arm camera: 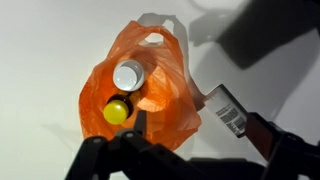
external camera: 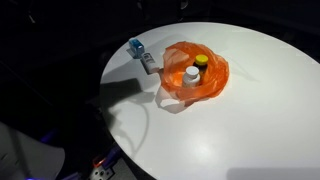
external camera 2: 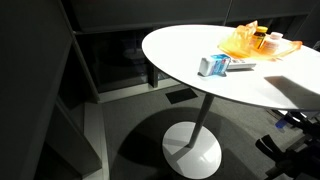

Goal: Put the white bottle in the plastic

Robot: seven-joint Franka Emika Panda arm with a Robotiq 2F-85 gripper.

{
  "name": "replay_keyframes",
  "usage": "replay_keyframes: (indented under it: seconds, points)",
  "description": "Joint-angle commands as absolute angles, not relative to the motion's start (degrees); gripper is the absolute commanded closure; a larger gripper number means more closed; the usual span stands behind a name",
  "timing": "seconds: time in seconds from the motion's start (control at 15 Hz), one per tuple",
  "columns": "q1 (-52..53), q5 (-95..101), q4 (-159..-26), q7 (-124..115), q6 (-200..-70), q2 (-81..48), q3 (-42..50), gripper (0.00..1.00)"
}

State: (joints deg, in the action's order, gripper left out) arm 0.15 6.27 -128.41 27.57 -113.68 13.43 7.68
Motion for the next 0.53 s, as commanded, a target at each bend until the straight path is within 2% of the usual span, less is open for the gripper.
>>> replay_keyframes:
  seconds: [0.0, 0.47]
  points:
    - [1.52, 6.68, -126.04, 35.04, -110.91, 9.74, 6.00, 0.00]
    - [3.09, 8.83, -127.63, 49.01, -109.49, 7.12, 2.15, 0.00]
